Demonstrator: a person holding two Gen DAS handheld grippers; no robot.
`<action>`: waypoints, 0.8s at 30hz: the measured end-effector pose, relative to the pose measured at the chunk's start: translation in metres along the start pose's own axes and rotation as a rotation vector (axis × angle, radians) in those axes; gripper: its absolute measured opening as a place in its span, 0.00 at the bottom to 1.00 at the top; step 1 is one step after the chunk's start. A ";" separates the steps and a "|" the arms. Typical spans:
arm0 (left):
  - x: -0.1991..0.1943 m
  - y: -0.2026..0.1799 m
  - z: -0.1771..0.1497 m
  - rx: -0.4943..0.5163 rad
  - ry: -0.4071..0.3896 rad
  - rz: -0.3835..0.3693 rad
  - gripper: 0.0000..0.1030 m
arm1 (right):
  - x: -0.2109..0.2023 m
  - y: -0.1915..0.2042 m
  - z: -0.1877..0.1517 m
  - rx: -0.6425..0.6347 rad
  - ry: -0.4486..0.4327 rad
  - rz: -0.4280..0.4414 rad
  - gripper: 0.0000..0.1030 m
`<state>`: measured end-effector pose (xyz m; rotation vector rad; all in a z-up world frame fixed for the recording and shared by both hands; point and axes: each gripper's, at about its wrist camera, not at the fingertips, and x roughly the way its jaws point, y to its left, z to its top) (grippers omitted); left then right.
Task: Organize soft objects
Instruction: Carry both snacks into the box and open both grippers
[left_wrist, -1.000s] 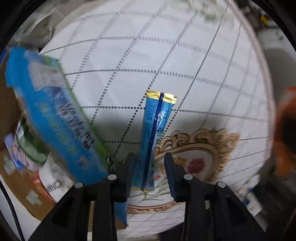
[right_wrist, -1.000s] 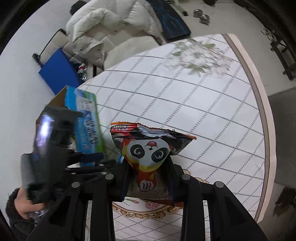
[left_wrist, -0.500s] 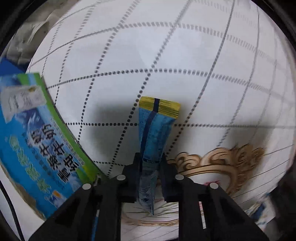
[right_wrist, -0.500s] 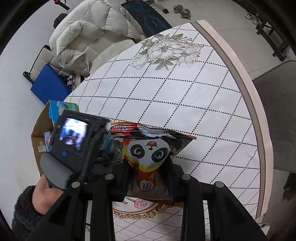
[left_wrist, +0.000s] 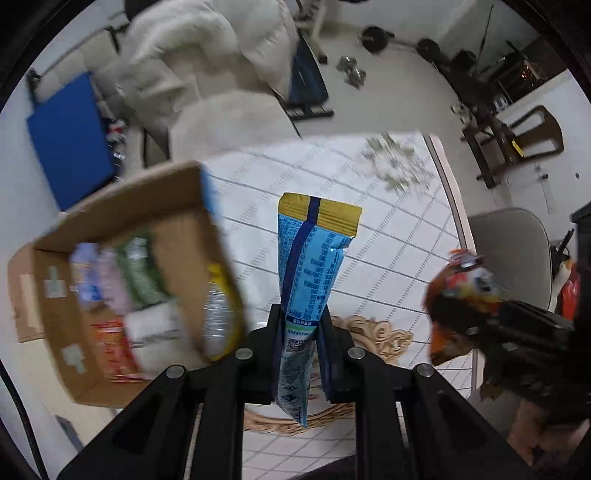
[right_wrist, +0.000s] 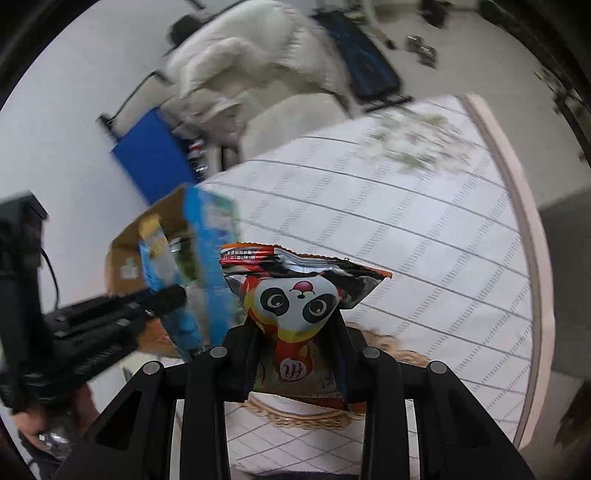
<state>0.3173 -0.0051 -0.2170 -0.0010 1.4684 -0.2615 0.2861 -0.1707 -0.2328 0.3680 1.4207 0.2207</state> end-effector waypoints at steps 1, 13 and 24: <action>-0.013 0.016 -0.001 -0.015 -0.023 0.031 0.14 | 0.002 0.014 0.000 -0.025 0.003 0.008 0.34; 0.015 0.222 -0.019 -0.279 0.078 0.215 0.14 | 0.127 0.184 0.020 -0.259 0.138 -0.018 0.34; 0.094 0.297 -0.028 -0.378 0.248 0.200 0.14 | 0.224 0.206 0.052 -0.271 0.223 -0.170 0.34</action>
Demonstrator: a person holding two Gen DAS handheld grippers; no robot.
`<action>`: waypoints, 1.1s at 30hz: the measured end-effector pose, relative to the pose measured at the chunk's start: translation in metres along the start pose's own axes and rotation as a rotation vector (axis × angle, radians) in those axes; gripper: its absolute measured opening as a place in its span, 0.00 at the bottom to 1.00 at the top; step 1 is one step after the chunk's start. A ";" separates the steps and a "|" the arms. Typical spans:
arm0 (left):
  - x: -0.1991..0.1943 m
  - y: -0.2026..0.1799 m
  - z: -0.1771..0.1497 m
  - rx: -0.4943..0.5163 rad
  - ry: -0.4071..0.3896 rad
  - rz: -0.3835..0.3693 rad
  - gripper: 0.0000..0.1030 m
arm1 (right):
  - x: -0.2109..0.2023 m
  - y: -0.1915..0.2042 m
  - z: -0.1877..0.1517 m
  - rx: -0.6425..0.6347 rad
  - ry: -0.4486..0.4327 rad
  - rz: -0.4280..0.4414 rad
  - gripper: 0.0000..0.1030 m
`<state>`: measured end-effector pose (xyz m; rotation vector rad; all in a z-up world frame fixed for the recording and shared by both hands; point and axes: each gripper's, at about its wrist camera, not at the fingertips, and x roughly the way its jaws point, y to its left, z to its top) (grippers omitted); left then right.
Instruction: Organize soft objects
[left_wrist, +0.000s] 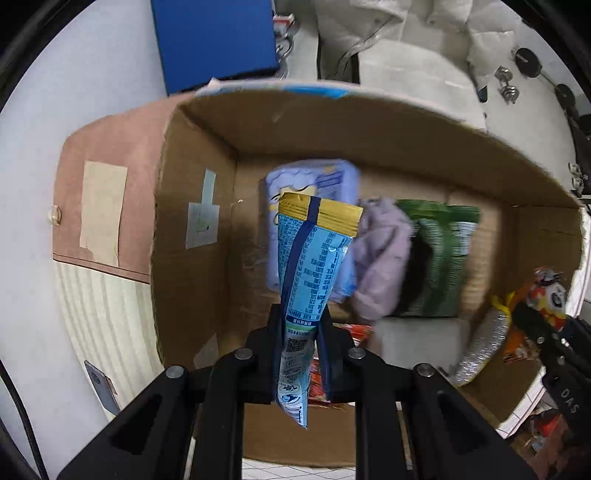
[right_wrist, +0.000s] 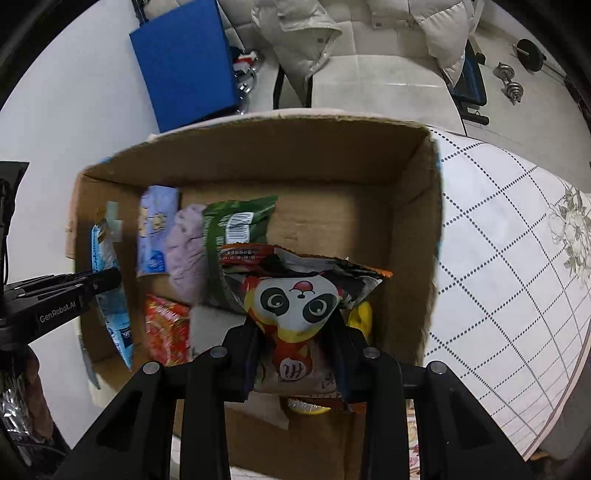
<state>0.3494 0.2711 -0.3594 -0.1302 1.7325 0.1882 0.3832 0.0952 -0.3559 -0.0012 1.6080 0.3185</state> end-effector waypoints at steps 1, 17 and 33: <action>0.004 0.001 0.001 0.004 0.006 0.010 0.14 | 0.004 0.000 0.002 0.002 0.005 -0.006 0.34; 0.004 0.009 0.005 0.031 0.010 -0.005 0.60 | 0.009 0.009 0.019 -0.001 0.003 -0.050 0.72; -0.057 0.011 -0.089 -0.019 -0.270 -0.037 0.96 | -0.052 0.011 -0.068 0.012 -0.159 -0.147 1.00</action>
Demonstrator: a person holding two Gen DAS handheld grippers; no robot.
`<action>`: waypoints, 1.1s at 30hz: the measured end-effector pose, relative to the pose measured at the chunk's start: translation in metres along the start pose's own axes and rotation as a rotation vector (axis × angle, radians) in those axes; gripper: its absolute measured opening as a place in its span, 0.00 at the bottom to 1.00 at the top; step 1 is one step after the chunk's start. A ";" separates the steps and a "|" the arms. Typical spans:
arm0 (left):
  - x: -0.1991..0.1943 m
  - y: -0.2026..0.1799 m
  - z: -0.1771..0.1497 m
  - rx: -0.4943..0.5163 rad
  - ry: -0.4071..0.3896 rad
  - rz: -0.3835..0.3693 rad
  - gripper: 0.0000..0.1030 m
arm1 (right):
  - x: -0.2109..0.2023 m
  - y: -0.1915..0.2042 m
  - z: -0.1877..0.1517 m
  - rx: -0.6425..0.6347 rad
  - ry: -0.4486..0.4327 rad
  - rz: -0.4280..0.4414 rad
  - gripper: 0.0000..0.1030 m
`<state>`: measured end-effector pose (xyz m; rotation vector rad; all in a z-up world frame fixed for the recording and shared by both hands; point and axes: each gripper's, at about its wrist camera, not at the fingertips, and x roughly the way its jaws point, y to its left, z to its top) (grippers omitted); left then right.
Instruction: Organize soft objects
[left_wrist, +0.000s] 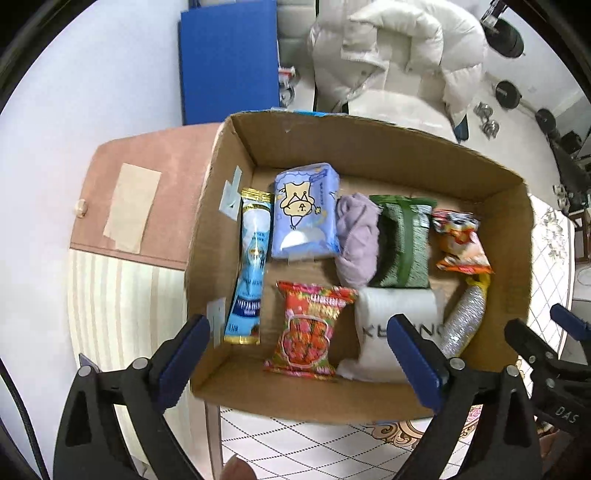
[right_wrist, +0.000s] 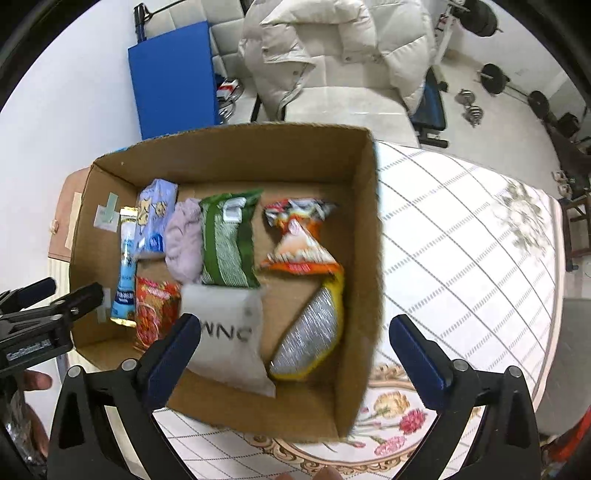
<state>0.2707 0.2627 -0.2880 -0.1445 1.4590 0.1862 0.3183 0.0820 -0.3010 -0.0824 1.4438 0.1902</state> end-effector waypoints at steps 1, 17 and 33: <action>-0.004 -0.001 -0.005 -0.005 -0.012 0.000 0.96 | -0.005 -0.003 -0.009 0.008 -0.011 0.002 1.00; -0.083 -0.024 -0.071 -0.013 -0.185 0.015 0.97 | -0.085 -0.027 -0.086 0.052 -0.131 0.039 1.00; -0.237 -0.058 -0.163 0.064 -0.417 0.024 0.97 | -0.263 -0.031 -0.183 -0.015 -0.381 0.021 1.00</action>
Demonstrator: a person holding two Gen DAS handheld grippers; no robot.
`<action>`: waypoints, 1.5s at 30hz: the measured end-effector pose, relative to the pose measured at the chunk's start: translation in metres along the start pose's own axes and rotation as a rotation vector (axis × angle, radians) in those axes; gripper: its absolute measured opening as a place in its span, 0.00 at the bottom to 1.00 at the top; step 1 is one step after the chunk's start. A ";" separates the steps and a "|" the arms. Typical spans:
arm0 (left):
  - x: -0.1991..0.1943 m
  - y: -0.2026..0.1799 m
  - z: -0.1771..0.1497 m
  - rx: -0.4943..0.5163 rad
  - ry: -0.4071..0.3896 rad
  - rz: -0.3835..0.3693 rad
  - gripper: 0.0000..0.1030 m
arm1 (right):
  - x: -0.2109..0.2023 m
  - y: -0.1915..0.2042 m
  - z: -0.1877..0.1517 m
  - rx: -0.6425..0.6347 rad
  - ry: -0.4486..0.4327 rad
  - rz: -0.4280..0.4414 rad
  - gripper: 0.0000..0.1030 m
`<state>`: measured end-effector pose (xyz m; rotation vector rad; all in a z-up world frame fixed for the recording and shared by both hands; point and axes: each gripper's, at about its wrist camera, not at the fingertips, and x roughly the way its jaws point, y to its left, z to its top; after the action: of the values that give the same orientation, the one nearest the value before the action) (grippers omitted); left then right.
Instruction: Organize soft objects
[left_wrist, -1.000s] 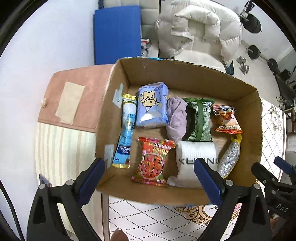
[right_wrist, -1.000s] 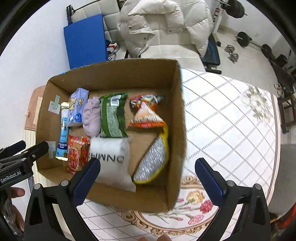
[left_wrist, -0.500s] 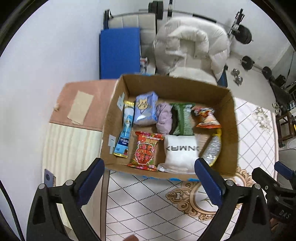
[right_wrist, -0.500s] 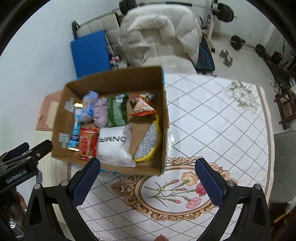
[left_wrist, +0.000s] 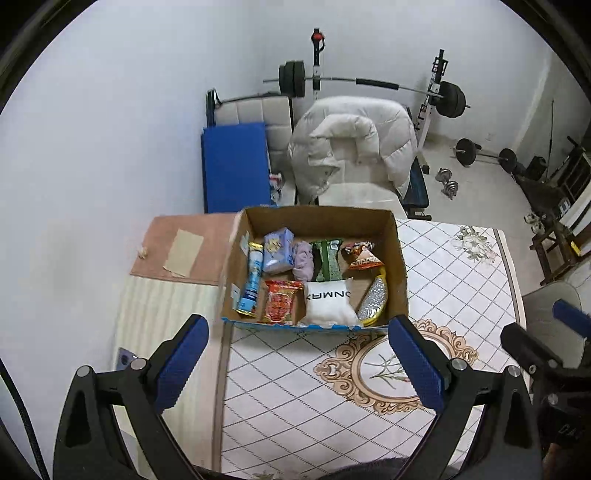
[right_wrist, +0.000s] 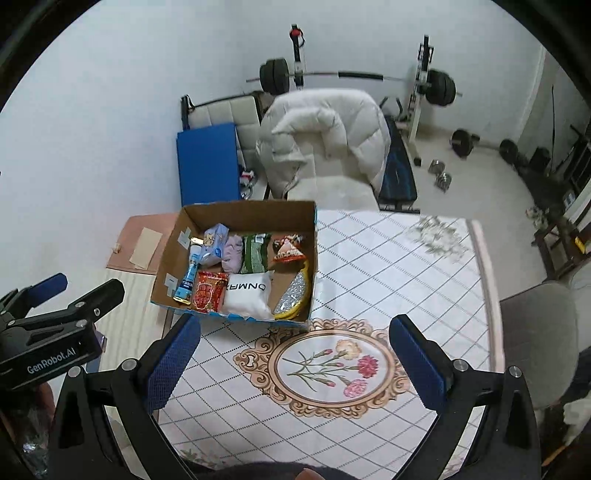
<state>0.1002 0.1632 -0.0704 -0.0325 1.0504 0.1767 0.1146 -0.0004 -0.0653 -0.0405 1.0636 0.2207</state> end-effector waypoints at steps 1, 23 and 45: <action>-0.009 -0.001 -0.002 0.002 -0.014 0.002 0.97 | -0.009 0.000 -0.002 -0.004 -0.011 -0.004 1.00; -0.078 -0.010 -0.026 -0.017 -0.124 0.002 1.00 | -0.096 -0.007 -0.022 -0.035 -0.145 -0.085 1.00; -0.083 -0.013 -0.027 -0.023 -0.142 -0.024 1.00 | -0.108 -0.015 -0.019 -0.029 -0.159 -0.127 1.00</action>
<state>0.0389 0.1364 -0.0132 -0.0525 0.9061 0.1667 0.0506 -0.0351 0.0179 -0.1145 0.8962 0.1227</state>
